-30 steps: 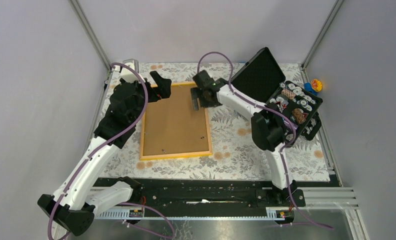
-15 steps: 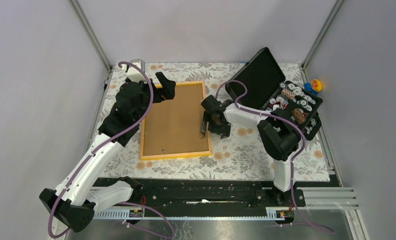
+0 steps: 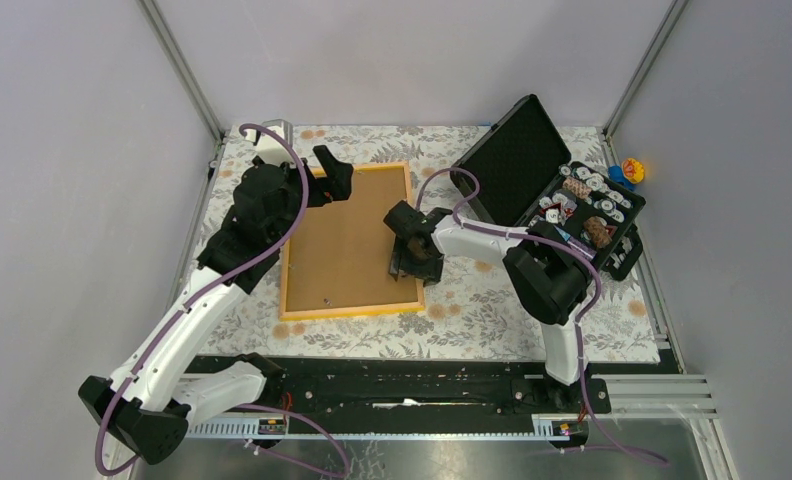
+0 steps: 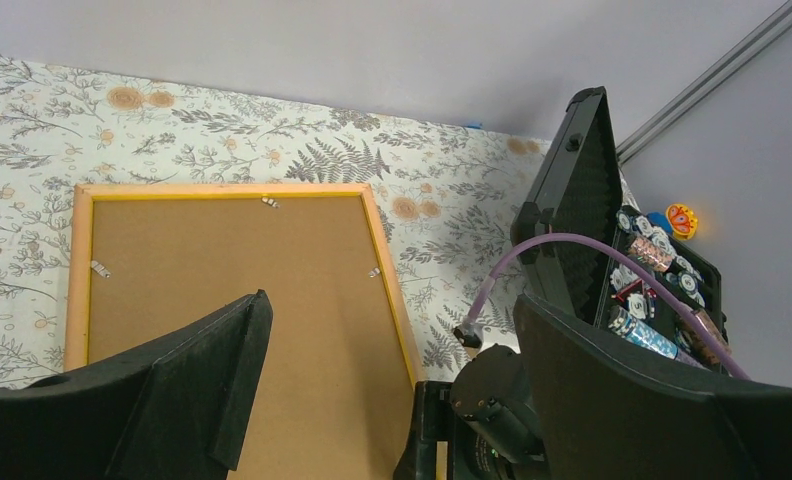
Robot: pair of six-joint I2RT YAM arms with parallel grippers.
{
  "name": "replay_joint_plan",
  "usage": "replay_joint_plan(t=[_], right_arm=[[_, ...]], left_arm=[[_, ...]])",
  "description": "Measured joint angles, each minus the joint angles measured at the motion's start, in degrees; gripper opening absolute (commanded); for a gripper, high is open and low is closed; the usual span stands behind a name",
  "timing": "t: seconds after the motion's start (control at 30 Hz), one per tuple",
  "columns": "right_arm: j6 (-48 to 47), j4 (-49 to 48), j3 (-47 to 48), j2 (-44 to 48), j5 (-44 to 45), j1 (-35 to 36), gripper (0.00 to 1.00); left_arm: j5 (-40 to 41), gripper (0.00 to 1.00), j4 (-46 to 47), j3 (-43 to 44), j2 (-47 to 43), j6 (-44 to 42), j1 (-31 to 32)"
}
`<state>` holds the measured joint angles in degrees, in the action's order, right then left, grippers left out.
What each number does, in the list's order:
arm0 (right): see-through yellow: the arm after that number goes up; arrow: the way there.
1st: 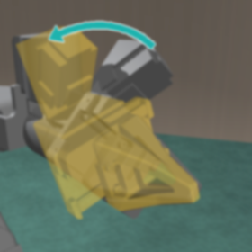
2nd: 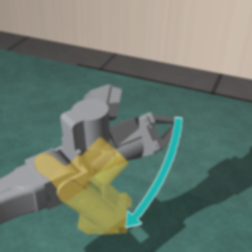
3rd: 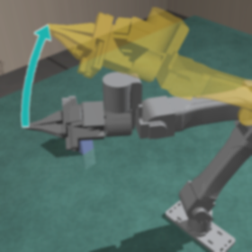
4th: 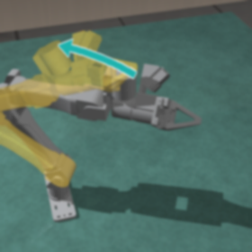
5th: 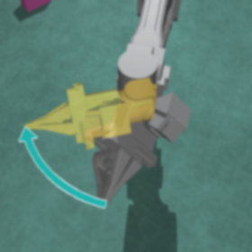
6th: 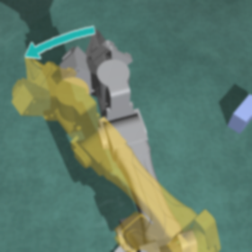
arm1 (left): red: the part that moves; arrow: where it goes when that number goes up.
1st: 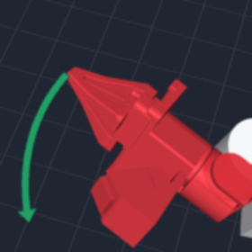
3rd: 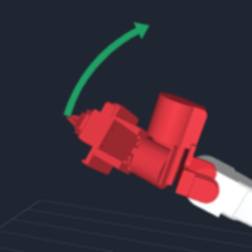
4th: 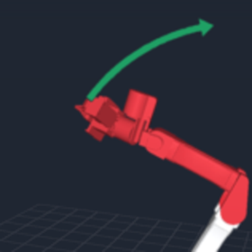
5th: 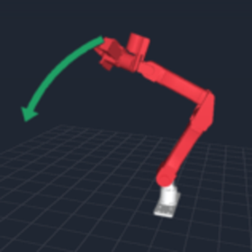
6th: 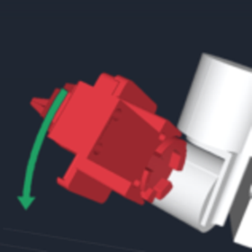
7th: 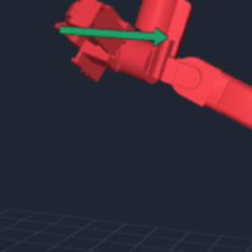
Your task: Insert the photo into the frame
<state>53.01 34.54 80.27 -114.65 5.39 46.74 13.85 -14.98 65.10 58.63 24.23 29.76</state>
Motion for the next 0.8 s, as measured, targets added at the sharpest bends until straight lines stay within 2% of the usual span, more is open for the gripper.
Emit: replay_joint_plan(t=[0.23, 0.4, 0.67, 0.8], right_arm=[[0.0, 0.7, 0.2, 0.0, 1.5, 0.1, 0.77], [-1.0, 2.4, 3.1, -1.6, 3.6, 0.0, 0.77], [-1.9, 2.3, 4.4, -2.6, 4.1, 0.0, 0.69], [-2.4, 1.9, 3.9, -2.5, 4.0, 0.0, 0.52]], left_arm=[[0.0, 0.99, 0.0, 0.0, 0.0, 0.0, 0.1], [0.0, 0.99, 0.0, 0.0, 0.0, 0.0, 0.1], [0.0, 0.99, 0.0, 0.0, 0.0, 0.0, 0.2], [0.0, 0.99, 0.0, 0.0, 0.0, 0.0, 0.2]])
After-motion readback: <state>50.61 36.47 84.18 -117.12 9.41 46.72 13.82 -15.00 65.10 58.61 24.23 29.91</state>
